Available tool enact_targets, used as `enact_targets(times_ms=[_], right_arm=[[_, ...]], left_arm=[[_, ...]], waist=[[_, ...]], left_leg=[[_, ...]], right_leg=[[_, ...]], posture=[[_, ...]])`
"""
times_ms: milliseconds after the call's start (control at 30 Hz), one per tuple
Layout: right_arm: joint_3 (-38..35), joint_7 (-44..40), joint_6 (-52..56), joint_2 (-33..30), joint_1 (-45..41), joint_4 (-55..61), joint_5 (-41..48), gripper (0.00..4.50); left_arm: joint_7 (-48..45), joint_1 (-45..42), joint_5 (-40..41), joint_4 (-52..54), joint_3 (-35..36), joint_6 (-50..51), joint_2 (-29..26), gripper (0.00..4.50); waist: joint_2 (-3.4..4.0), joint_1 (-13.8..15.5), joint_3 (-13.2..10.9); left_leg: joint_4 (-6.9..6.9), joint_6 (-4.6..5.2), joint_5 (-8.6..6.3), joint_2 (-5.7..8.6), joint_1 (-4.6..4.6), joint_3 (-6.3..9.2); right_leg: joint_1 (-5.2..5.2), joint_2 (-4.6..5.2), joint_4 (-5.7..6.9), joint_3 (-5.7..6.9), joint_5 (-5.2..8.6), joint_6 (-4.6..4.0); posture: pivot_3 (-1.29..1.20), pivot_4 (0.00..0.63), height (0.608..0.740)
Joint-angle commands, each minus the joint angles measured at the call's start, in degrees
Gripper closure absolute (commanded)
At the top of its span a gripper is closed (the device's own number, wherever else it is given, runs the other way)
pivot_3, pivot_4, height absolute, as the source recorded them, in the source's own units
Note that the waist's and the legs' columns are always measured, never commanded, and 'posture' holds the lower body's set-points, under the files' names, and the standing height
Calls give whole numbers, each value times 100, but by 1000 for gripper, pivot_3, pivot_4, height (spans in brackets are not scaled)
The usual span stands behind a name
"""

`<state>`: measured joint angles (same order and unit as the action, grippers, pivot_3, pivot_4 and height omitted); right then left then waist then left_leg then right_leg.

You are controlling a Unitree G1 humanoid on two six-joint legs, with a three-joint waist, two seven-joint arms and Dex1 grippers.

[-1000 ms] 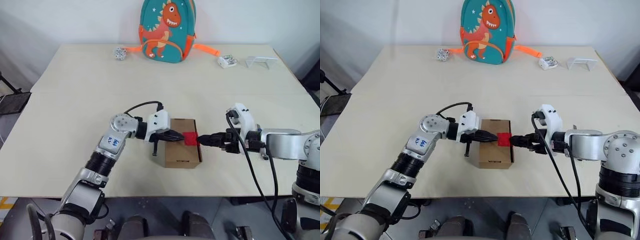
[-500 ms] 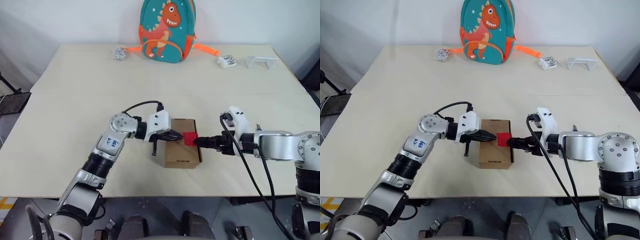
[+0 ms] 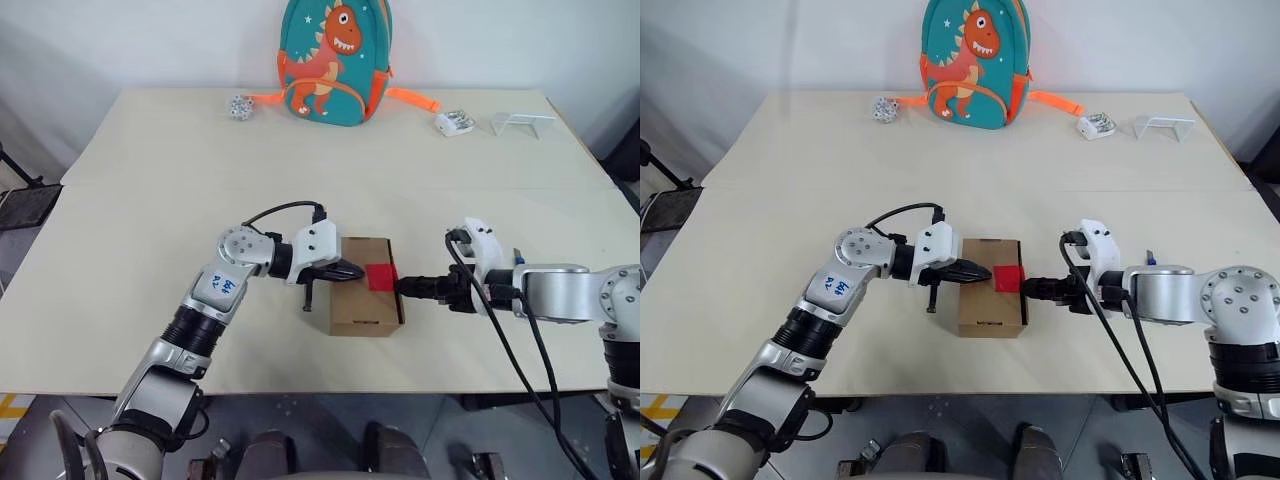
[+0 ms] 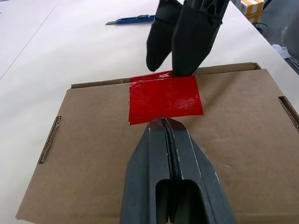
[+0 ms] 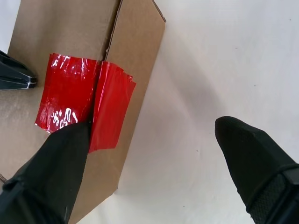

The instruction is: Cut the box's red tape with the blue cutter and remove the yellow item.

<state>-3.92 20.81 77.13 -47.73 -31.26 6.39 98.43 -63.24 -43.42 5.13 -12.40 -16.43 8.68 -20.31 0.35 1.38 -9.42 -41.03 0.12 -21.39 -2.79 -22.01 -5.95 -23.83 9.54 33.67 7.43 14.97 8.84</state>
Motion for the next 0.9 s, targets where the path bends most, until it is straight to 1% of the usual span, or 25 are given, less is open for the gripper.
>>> enact_targets(times_ms=[33, 133, 300, 667, 900], right_arm=[[191, -5, -18, -69, -221, 123, -140, 77], [412, 28, 58, -18, -469, 107, -603, 77], [559, -76, 297, -23, -667, 81, -937, 77], [271, -424, 625, -378, -467, 2, -1413, 77], [201, -1031, 642, -491, -326, 67, -2237, 77]], left_arm=[[12, 107, -34, 97, -88, 51, -14, 4500], [17, 117, -33, 109, -115, 66, 10, 4500], [34, 126, -38, 88, -161, 50, 49, 4500], [58, 235, -76, 101, -186, 30, 44, 4500], [87, 281, -85, 135, -170, 49, 17, 4500]], waist=[[0, -5, 0], [0, -7, 0], [0, -9, 0], [-1, 37, 1], [0, 13, 2]], left_leg=[[0, 0, 0, 0, 0, 0], [-2, 0, 0, 0, 0, 0], [-5, 0, 0, -1, 1, 0], [-4, 2, -1, -1, 0, 3], [-6, 5, -3, -1, -3, 4]], right_leg=[[0, 0, 0, 0, 0, 0], [0, 0, 1, -1, 0, 0], [1, 0, 2, -2, 0, 0], [8, 0, -6, 2, 0, 0], [9, 0, -9, 2, 0, 0]], posture=[[0, 150, 740], [0, 150, 740], [0, 150, 740], [0, 150, 740], [0, 150, 740]])
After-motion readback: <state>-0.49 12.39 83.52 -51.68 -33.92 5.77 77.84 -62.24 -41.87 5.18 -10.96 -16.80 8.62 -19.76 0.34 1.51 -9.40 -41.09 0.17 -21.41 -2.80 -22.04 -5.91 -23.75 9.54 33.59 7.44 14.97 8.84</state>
